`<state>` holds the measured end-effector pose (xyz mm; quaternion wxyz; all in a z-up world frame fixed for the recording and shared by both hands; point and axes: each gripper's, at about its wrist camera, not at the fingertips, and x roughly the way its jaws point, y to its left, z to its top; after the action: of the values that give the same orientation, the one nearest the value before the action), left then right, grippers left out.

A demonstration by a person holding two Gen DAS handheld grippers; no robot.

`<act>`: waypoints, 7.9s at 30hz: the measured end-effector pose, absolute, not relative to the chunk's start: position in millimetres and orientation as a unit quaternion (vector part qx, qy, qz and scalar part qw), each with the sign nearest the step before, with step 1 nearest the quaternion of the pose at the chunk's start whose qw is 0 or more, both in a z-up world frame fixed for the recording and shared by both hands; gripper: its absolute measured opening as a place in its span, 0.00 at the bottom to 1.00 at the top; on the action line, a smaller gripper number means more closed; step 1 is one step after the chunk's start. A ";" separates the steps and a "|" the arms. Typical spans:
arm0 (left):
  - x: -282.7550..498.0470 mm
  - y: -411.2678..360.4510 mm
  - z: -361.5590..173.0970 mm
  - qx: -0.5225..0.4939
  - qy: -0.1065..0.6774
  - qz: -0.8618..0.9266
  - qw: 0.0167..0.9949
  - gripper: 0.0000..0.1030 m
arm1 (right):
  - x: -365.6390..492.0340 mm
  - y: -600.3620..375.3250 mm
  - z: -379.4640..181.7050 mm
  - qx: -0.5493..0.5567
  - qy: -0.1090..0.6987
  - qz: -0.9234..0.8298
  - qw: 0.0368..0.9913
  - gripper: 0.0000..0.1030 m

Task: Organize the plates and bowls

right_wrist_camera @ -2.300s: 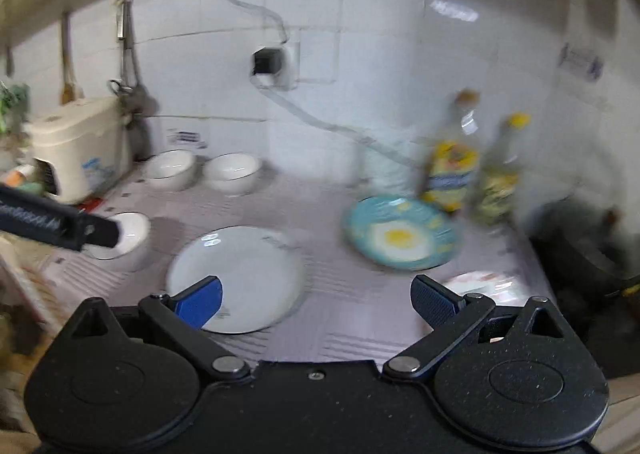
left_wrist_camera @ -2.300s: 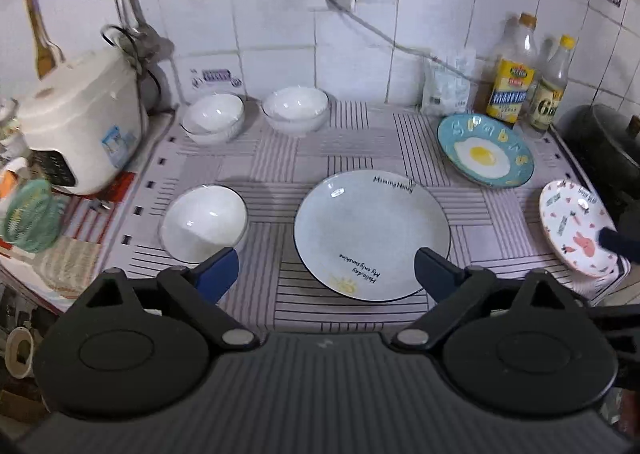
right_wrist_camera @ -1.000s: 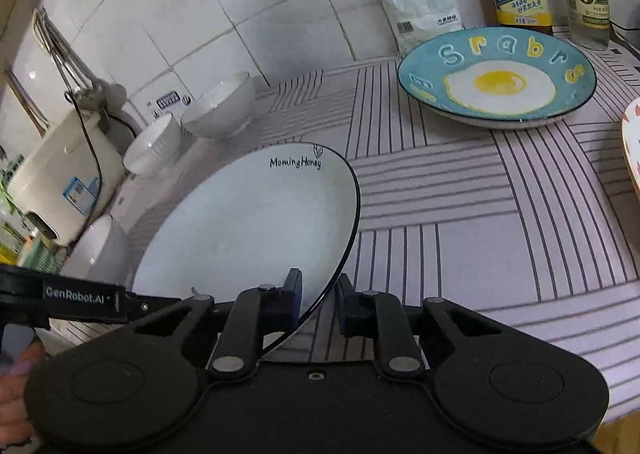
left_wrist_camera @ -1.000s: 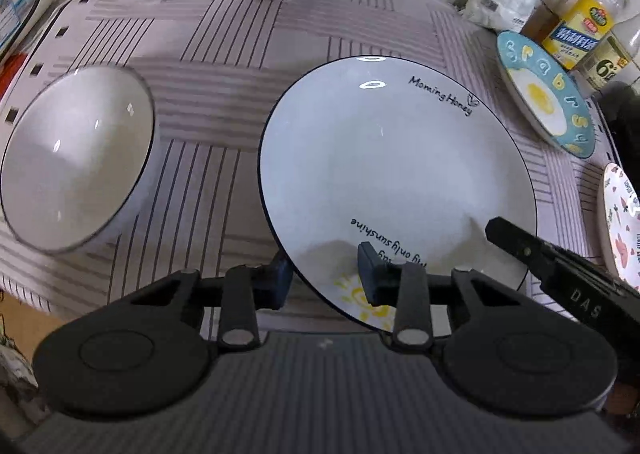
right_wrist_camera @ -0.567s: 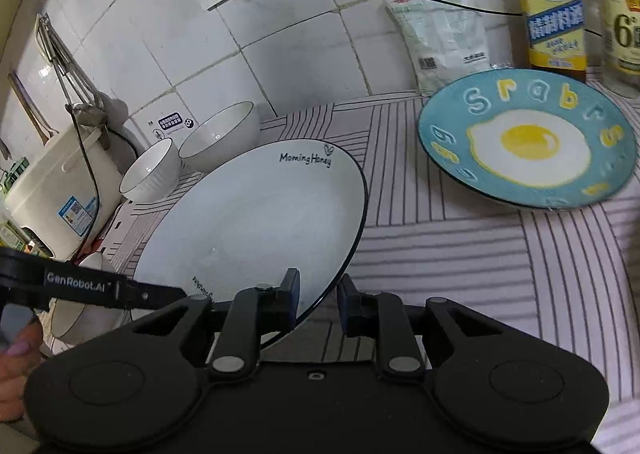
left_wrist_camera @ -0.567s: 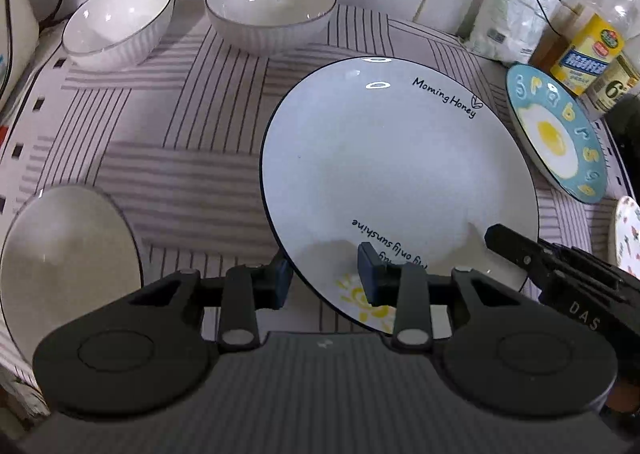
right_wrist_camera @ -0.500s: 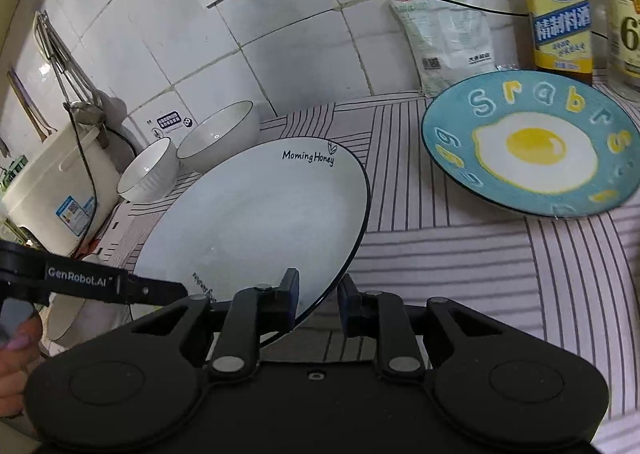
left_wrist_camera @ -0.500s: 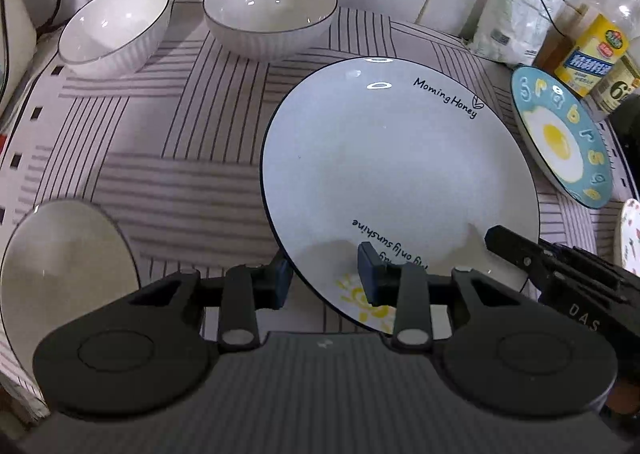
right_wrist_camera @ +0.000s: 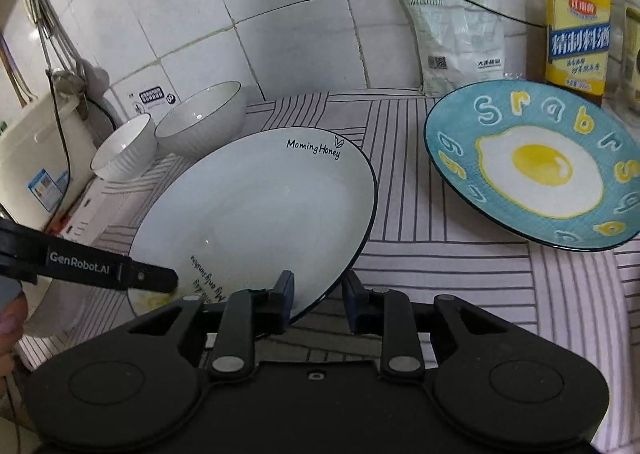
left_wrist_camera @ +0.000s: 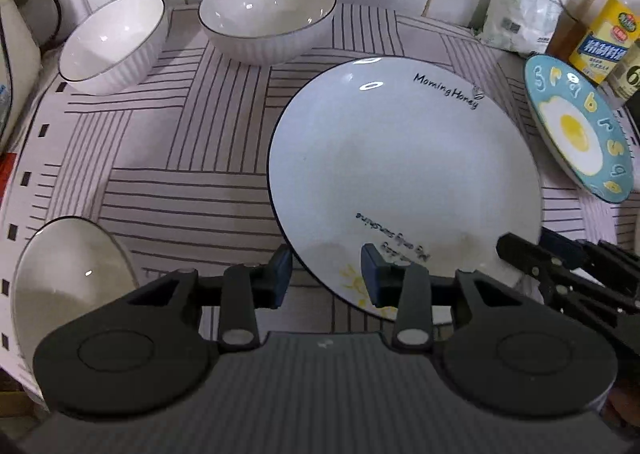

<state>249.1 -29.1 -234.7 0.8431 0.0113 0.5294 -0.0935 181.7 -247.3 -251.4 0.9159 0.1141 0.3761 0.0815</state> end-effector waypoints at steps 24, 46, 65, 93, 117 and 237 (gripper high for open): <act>209.4 -90.9 -119.0 0.052 0.418 -0.203 0.884 0.43 | 94.5 -317.8 -164.8 0.140 0.275 -0.016 0.951 0.39; 311.3 -212.5 -197.1 0.092 0.450 -0.261 0.849 0.52 | 160.3 -411.4 -219.2 0.141 0.310 -0.112 0.934 0.39; 361.6 -243.6 -248.4 0.112 0.511 -0.251 0.814 0.34 | 198.5 -449.1 -249.1 0.156 0.338 -0.096 0.923 0.37; 310.7 -197.1 -192.4 0.104 0.478 -0.286 0.824 0.24 | 170.8 -435.5 -217.8 0.211 0.339 -0.055 0.915 0.22; 225.5 -94.8 -162.7 0.056 0.463 -0.234 0.853 0.24 | 84.4 -353.7 -171.8 0.189 0.316 0.039 0.929 0.23; 150.9 -267.6 -146.6 0.189 0.497 -0.346 0.773 0.60 | -35.0 -384.6 -182.5 0.132 0.296 -0.167 0.931 0.68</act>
<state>150.9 -267.6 -146.6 0.7729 0.1889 0.4971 -0.3462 -35.0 -384.6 -182.5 0.9313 0.1318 0.2960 -0.1667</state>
